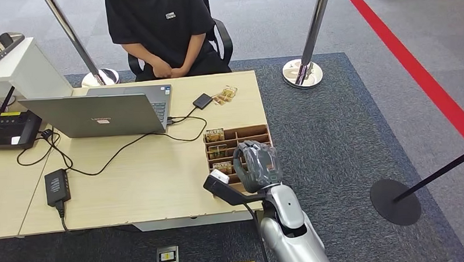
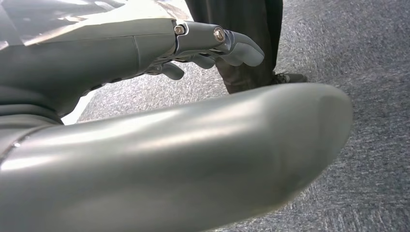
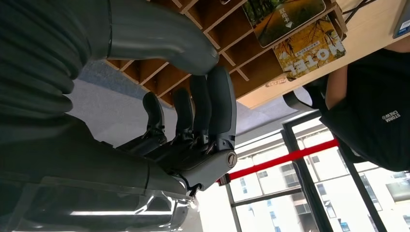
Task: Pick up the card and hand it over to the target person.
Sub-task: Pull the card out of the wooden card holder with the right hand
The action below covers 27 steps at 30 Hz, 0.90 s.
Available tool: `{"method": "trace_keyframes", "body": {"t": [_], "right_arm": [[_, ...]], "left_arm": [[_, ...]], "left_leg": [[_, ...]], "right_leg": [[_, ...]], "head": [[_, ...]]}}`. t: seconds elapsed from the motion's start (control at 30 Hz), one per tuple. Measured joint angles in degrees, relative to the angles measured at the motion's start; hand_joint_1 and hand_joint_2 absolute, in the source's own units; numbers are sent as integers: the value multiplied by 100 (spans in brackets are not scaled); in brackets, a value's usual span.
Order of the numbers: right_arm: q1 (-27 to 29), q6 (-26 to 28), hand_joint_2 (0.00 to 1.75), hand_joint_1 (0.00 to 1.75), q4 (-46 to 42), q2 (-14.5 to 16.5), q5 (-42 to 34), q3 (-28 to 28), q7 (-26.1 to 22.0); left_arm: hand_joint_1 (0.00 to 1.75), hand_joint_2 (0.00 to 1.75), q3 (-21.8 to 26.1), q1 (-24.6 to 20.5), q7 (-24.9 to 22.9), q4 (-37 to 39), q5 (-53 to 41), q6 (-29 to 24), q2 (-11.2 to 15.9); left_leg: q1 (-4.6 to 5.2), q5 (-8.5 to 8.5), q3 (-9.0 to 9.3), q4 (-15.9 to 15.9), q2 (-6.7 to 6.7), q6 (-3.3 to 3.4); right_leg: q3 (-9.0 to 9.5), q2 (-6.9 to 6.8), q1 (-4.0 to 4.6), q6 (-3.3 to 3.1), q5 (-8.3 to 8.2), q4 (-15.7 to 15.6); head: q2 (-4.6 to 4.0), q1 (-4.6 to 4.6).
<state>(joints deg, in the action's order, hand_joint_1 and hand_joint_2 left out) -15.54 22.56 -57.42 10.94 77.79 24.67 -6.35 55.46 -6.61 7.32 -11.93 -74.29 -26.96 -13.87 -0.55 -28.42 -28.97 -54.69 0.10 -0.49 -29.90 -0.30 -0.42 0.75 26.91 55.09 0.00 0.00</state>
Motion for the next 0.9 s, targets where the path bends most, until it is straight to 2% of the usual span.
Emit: {"method": "trace_keyframes", "body": {"t": [0.2,0.4,0.9], "right_arm": [[-168,-4,175,117,287,39,25,-11,58],[-264,-16,175,92,494,86,42,18,69],[-338,-50,175,93,831,191,80,132,58]], "left_arm": [[0,0,-20,-9,-21,-2,-22,30,4],[0,0,-42,-16,-42,-3,-44,48,8],[0,0,-62,-25,-59,-8,-64,60,-6]], "left_leg": [[0,0,-2,-1,1,0],[0,0,0,0,0,0],[0,1,-2,-1,-3,0]], "right_leg": [[-2,1,0,0,0,1],[-1,-1,0,0,1,1],[-2,-3,-1,0,1,2]], "head": [[0,0],[0,0],[0,0]]}}
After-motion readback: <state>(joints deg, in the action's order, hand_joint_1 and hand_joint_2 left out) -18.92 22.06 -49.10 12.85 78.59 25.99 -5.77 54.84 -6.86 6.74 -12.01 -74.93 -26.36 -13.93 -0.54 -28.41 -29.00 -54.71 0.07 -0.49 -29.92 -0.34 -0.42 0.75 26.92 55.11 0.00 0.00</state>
